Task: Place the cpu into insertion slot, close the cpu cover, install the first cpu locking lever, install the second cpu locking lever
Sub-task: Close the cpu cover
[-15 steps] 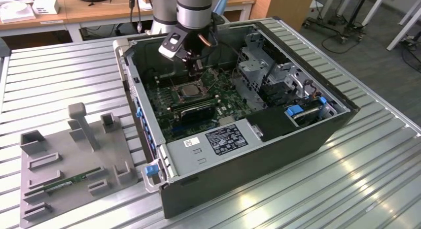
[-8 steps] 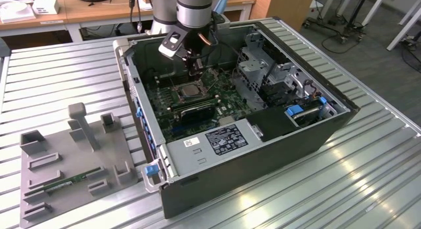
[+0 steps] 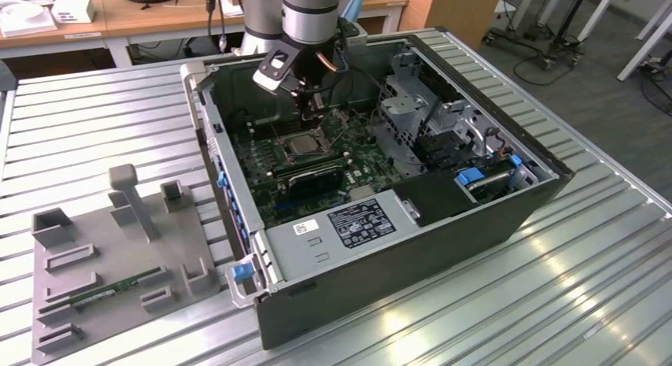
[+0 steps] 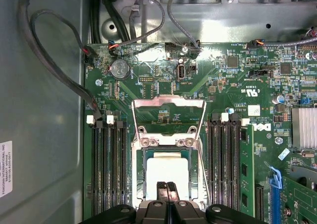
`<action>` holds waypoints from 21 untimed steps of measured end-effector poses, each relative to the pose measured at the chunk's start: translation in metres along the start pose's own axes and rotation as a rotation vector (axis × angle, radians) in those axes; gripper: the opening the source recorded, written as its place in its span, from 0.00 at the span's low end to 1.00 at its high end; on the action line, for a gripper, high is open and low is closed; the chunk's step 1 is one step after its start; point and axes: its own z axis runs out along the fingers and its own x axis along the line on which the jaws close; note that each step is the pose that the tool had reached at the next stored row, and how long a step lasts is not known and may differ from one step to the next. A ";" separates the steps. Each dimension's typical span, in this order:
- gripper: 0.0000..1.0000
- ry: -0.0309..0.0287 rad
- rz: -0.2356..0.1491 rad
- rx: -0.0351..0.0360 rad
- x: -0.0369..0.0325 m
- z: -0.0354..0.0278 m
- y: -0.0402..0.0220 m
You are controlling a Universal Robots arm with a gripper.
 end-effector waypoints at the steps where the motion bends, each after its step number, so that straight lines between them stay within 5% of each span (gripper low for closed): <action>1: 0.11 -0.0001 0.000 0.0000 0.0000 0.0000 0.0000; 21: 0.11 -0.0003 0.000 0.0001 0.0002 -0.0010 0.0058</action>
